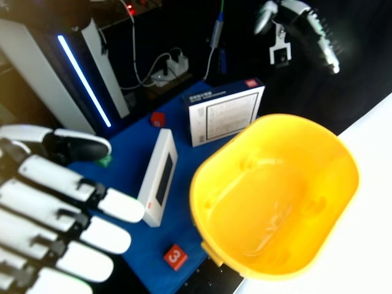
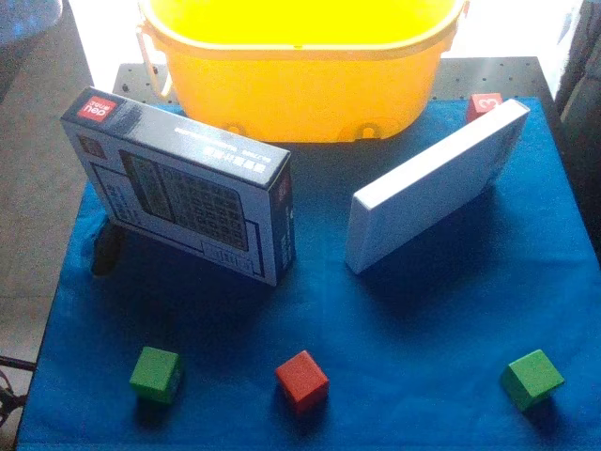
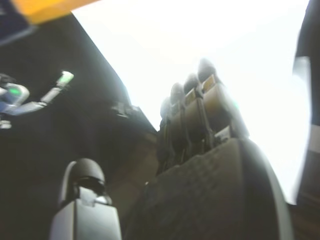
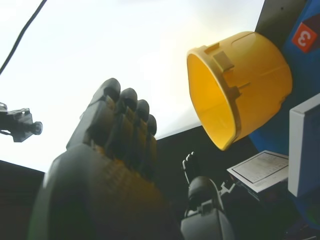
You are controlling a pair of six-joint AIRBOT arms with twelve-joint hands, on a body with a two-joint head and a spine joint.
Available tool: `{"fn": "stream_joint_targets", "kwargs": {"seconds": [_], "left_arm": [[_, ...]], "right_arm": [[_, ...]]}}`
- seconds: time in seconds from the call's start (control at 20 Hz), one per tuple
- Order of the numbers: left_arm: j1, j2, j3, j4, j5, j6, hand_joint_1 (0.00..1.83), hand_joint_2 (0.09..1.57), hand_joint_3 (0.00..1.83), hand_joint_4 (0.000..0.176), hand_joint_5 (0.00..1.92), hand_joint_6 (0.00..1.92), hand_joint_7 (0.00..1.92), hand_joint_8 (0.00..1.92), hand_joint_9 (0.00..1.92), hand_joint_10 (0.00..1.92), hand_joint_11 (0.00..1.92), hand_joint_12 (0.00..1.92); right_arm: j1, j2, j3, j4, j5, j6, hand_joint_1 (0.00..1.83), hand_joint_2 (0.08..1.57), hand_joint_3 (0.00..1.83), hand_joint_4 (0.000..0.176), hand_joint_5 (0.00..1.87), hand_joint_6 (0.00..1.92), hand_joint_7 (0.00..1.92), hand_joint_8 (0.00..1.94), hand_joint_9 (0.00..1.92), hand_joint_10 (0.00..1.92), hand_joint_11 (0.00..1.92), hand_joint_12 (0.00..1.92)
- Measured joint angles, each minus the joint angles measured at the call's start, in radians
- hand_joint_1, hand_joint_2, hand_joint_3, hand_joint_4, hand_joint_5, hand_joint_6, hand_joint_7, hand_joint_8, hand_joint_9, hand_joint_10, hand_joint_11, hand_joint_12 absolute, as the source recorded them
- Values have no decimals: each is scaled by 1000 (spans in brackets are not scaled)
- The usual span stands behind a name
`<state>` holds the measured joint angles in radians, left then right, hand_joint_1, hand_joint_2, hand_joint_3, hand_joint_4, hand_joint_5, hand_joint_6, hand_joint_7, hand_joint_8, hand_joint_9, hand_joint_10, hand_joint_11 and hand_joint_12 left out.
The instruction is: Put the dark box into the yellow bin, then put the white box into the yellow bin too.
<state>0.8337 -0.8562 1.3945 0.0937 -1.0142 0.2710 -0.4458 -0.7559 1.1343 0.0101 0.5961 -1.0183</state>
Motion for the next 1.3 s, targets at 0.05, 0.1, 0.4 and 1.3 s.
{"fn": "stream_joint_targets", "kwargs": {"seconds": [0.05,0.1,0.4,1.3], "left_arm": [[0,12,-10,26,2,0,317,977,0,0,226,2,246,3,211,0,196,55],[-1,25,-21,53,4,-2,310,973,0,0,245,9,256,6,227,6,213,62],[-4,57,-60,142,37,-3,574,890,0,0,199,0,192,0,168,0,124,25],[-142,-100,16,511,251,-157,943,718,0,0,311,10,368,11,410,16,321,128]], "right_arm": [[0,0,0,0,0,0,111,1116,0,0,393,4,442,2,435,6,304,44],[0,0,0,0,-2,0,108,1139,5,0,391,3,439,1,437,5,310,45],[0,-5,3,0,-5,0,108,1161,8,0,385,0,433,2,437,5,309,39],[0,-19,7,1,-7,0,73,1189,3,0,389,5,443,4,440,2,310,22]]}}
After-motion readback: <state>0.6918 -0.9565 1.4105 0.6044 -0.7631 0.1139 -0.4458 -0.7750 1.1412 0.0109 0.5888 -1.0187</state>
